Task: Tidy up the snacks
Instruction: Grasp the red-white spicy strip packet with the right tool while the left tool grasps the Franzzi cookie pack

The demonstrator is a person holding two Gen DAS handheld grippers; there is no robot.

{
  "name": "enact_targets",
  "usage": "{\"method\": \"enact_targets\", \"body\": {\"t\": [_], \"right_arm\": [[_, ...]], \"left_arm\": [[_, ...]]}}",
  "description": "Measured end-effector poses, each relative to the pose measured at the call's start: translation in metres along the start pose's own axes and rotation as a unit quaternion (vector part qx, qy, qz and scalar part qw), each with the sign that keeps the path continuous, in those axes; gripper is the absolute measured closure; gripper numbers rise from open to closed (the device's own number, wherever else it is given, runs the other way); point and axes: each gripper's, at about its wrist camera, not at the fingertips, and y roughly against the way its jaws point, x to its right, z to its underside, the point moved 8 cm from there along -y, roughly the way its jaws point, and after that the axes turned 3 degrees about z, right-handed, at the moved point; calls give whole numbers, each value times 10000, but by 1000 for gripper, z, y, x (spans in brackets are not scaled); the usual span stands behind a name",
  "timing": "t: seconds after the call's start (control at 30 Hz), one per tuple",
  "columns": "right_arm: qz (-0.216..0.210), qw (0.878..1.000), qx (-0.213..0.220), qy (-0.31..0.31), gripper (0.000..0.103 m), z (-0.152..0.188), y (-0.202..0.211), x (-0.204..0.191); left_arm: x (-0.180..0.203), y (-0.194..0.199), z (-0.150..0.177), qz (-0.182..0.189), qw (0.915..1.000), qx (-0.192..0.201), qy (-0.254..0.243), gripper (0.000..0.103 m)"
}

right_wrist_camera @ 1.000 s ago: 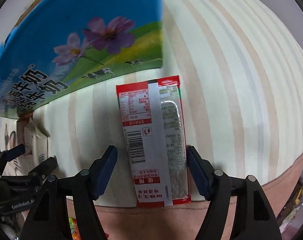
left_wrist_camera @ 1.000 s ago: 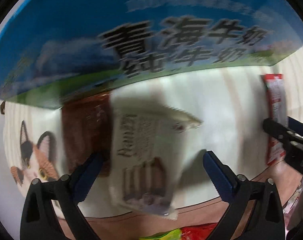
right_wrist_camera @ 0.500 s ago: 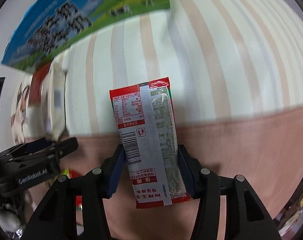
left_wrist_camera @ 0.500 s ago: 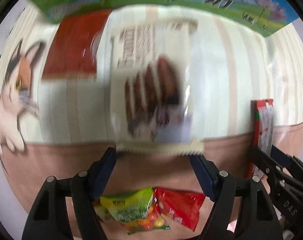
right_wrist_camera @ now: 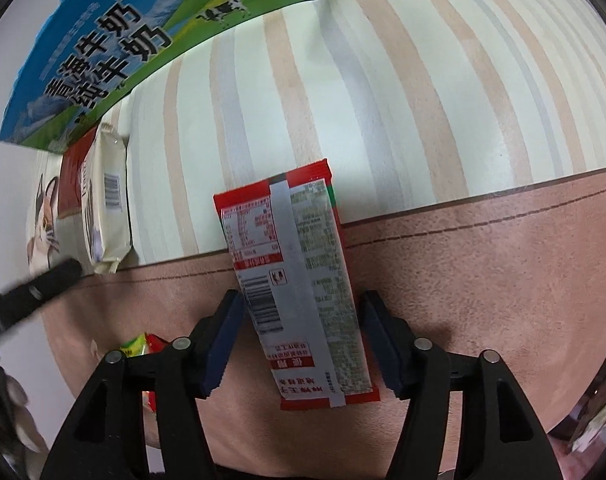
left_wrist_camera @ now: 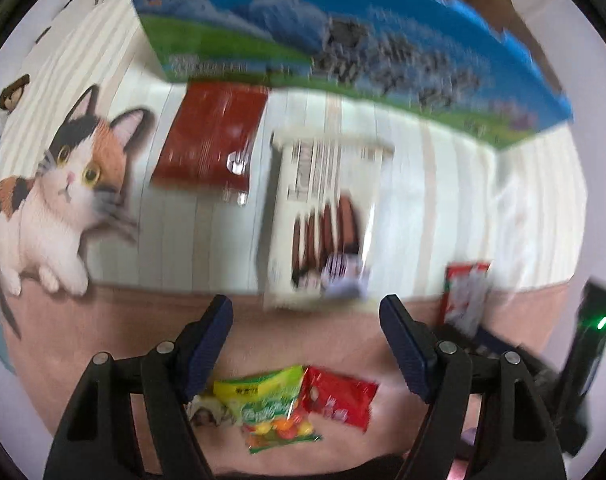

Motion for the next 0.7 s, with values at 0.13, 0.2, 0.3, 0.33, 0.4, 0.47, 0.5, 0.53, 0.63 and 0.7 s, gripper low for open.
{"method": "enact_targets", "body": {"t": [0.13,0.2,0.3,0.33,0.4,0.47,0.5,0.53,0.63,0.7], "right_arm": [[-6,9999,-42,-94,32,-6,-6,-5],[23,9999,-40,-117,32,-15,-5,1],[123,9999,-31,-77,34,-15,-8,0],[182,9998,4,-47,36,-15,-8,0],[264,9995,120,113,41,-14,-10,-7],[302,9990,199,275,47,-5,-13,-13],[313,9987,230,334,47,-4,-15,-18],[317,9985,261,372,48,-3,-16,-21],[218,9985,315,381,50,-2,-13,-33],[62,9988,346,332,51,-9,-11,-37]], "left_arm": [[4,-17,-31,64,9996,-273,18,28],[8,-34,-39,-56,9988,-475,-91,28],[7,-61,-42,-372,9956,-825,-225,28],[7,-64,-44,-442,9955,-796,-274,28],[14,-64,-46,-421,9964,-628,-375,29],[24,-57,-50,-394,9975,-372,-461,43],[25,-53,-50,-394,9975,-333,-489,46],[27,-52,-50,-346,9977,-313,-485,46],[9,-43,-41,-251,9984,-273,-434,46],[14,-34,-26,-242,9983,-206,-479,46]]}}
